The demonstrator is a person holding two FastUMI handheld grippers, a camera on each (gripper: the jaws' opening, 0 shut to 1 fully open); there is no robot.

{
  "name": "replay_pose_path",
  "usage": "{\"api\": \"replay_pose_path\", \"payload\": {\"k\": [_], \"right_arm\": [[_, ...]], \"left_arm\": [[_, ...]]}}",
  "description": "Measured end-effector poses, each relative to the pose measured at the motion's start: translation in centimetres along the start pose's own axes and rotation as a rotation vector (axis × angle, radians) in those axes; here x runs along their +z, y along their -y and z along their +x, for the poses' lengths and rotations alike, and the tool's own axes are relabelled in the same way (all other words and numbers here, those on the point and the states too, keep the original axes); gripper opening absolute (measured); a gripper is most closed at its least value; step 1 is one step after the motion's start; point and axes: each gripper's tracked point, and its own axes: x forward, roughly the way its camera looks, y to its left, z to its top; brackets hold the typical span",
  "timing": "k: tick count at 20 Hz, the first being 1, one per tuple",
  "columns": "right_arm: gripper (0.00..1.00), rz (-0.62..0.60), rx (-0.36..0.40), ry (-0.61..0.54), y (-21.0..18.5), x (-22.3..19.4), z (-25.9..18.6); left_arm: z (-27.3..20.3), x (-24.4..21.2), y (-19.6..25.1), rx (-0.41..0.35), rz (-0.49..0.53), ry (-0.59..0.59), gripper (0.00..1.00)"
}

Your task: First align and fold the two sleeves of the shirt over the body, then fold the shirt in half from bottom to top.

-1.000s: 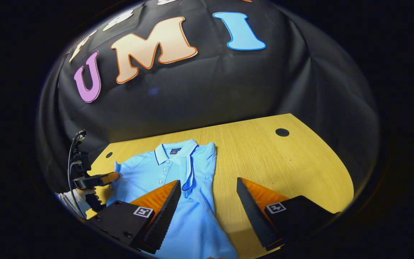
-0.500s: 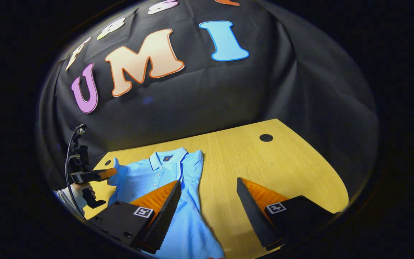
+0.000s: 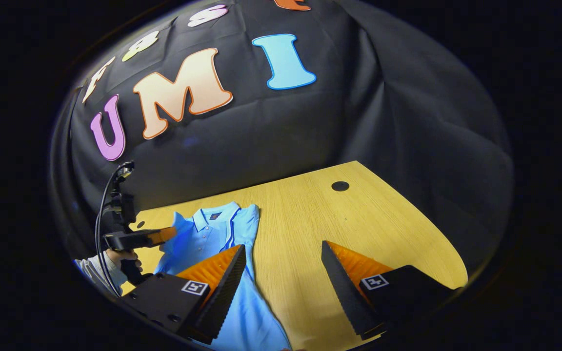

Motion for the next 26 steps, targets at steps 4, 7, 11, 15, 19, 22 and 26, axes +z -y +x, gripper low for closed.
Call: {"api": "replay_pose_path", "payload": {"k": [4, 7, 11, 15, 19, 22, 26], "right_arm": [[0.97, 0.006, 0.002, -0.001, -0.9, -0.3, 0.2], [0.97, -0.001, -0.012, 0.010, -1.4, -0.5, 0.5], [0.97, -0.007, -0.021, 0.054, -2.7, -0.2, 0.5], [0.98, -0.052, 0.029, 0.080, -4.6, -0.9, -0.6], [0.98, -0.074, 0.070, 0.088, -5.3, -1.9, -3.3], [0.98, -0.093, 0.081, 0.092, -5.3, -2.8, -6.2], [0.98, -0.146, 0.080, 0.094, -4.9, -5.4, -9.6]], "left_arm": [[0.4, -0.7, 2.0, -0.053, -0.007, -0.010, 0.01], [-0.8, 0.6, 2.9, -0.124, -0.034, 0.029, 0.39], [-5.1, 3.8, 1.0, -0.092, 0.006, 0.182, 0.95], [-10.7, 2.9, -0.1, -0.094, -0.021, 0.224, 0.95], [-15.9, 0.8, -1.8, -0.050, -0.054, 0.235, 0.95], [-19.5, -1.1, -3.1, -0.018, -0.055, 0.242, 0.95], [-24.0, -4.2, -4.1, -0.001, -0.037, 0.235, 0.95]]}}
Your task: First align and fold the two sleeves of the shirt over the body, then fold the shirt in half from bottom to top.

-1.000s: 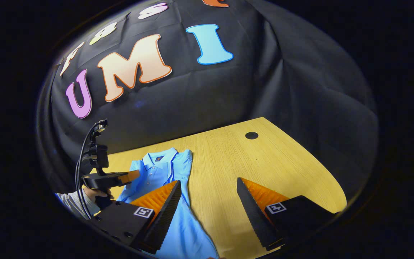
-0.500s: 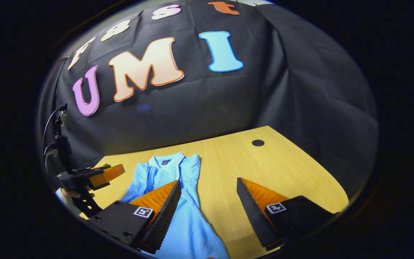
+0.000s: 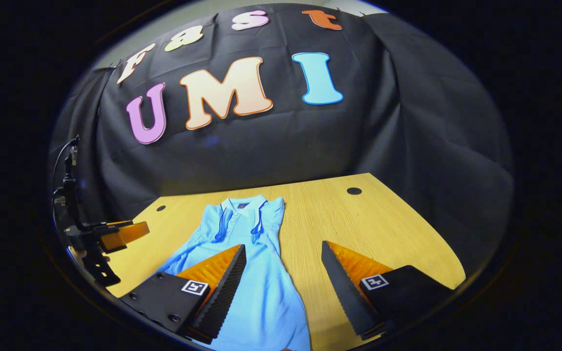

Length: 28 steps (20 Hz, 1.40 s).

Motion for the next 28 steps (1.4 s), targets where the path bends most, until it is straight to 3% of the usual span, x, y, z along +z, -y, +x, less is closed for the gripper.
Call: {"api": "replay_pose_path", "payload": {"k": [12, 19, 23, 25, 28], "right_arm": [[0.98, -0.064, -0.022, -0.140, 1.2, -11.6, -7.7], [0.98, -0.119, -0.051, -0.245, 2.4, -17.3, -9.0], [0.98, -0.124, -0.086, -0.318, 3.5, -19.9, -8.9], [0.94, -0.093, -0.076, -0.353, 3.2, -20.8, -9.0], [0.97, -0.093, -0.065, -0.355, 2.9, -21.0, -8.9]], "left_arm": [[-10.5, -12.3, -2.0, 0.021, 0.061, -0.163, 0.96], [-12.4, -17.9, -3.8, 0.070, 0.051, -0.253, 0.96], [-13.1, -21.4, -3.1, 0.049, 0.029, -0.342, 0.95], [-12.6, -20.5, -3.0, 0.048, 0.035, -0.304, 1.00], [-12.8, -21.0, -3.1, 0.063, 0.027, -0.298, 0.98]]}}
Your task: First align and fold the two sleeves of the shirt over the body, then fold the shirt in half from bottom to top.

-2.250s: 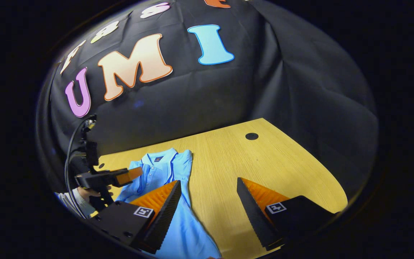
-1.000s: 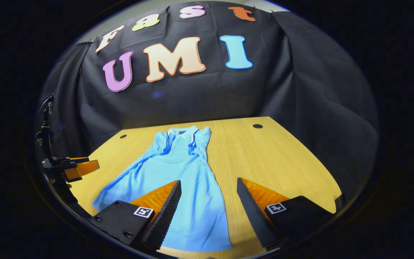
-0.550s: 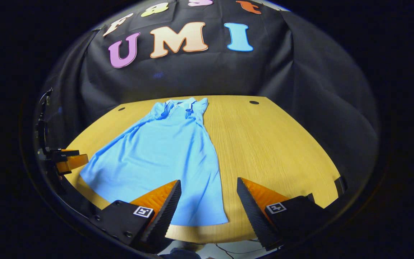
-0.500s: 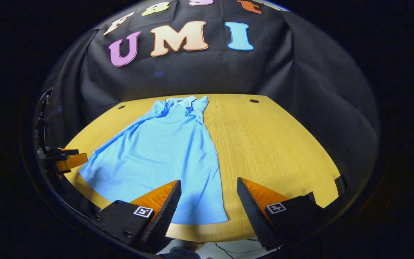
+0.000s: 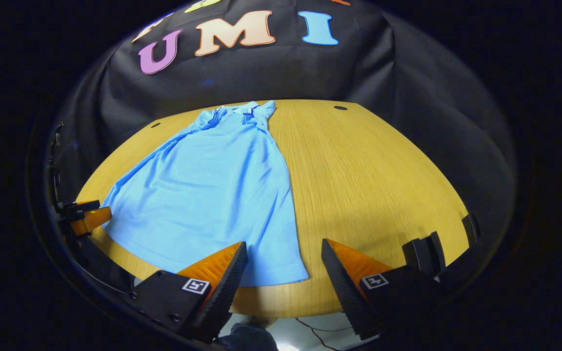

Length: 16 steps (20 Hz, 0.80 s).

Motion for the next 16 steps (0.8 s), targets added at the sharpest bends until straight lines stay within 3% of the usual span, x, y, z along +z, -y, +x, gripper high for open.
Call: {"api": "replay_pose_path", "payload": {"k": [2, 3, 4, 5, 6, 7, 8, 9, 12, 16], "right_arm": [[0.83, -0.015, 0.031, -0.013, -1.0, 0.1, -0.1], [0.68, -0.019, 0.047, -0.021, -1.4, 0.2, -0.1], [0.53, -0.019, 0.066, -0.022, -2.0, 0.0, -0.2], [0.32, -0.007, 0.074, -0.025, -2.4, 0.0, -0.2], [0.17, 0.001, 0.073, -0.026, -2.5, 0.0, -0.3], [0.03, -0.002, 0.098, -0.049, -3.1, -0.3, -0.1], [0.03, 0.000, 0.115, -0.057, -3.4, -0.1, -0.2], [0.03, 0.010, 0.124, -0.065, -3.5, 0.0, -0.2], [0.00, 0.093, 0.143, -0.057, -3.4, 2.0, -0.7], [0.03, 0.139, 0.168, -0.008, -3.6, 6.1, -1.1]], "left_arm": [[0.3, 0.4, 0.2, -0.002, -0.008, 0.030, 0.97], [0.3, 0.5, 0.4, -0.006, -0.012, 0.037, 0.81], [0.5, 0.6, 0.7, -0.011, -0.016, 0.034, 0.74], [0.5, 0.6, 1.1, -0.021, -0.023, 0.026, 0.55], [0.8, 0.9, 1.6, -0.043, -0.028, 0.031, 0.45], [0.9, 0.8, 1.9, -0.041, -0.043, 0.016, 0.19], [1.0, 1.0, 1.8, -0.039, -0.049, 0.011, 0.04], [1.0, 1.0, 1.8, -0.043, -0.053, -0.016, 0.00], [0.9, 1.6, 1.6, -0.037, -0.112, -0.084, 0.00], [0.3, 5.4, 2.4, -0.081, -0.133, -0.032, 0.00]]}}
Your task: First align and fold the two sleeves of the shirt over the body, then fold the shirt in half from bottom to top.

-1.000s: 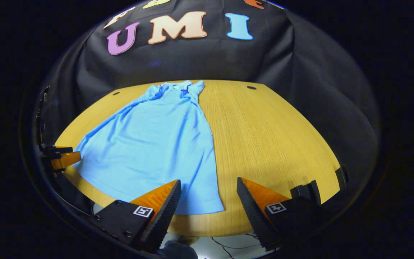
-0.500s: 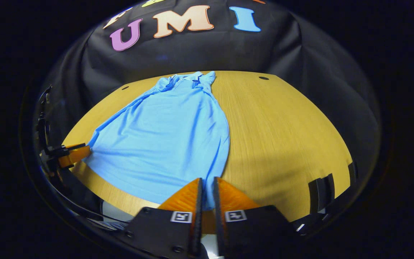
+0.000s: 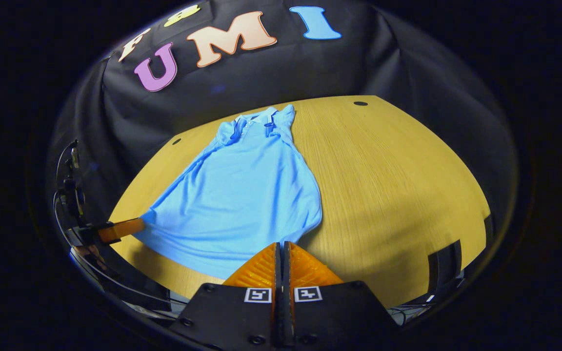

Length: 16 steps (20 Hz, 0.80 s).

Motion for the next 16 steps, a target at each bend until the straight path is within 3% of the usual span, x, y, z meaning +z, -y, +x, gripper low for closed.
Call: {"api": "replay_pose_path", "payload": {"k": [5, 10, 16], "right_arm": [[0.03, 0.025, 0.025, 0.082, -1.3, 5.9, 0.4], [0.02, 0.055, 0.035, 0.149, -2.3, 12.0, 2.2], [0.02, 0.073, 0.028, 0.227, -3.3, 19.4, 5.8]], "left_arm": [[0.3, 4.6, 1.3, -0.039, 0.043, 0.050, 0.00], [2.5, 9.7, 2.0, -0.083, 0.010, 0.086, 0.00], [6.4, 16.1, 1.7, -0.104, 0.051, 0.128, 0.00]]}}
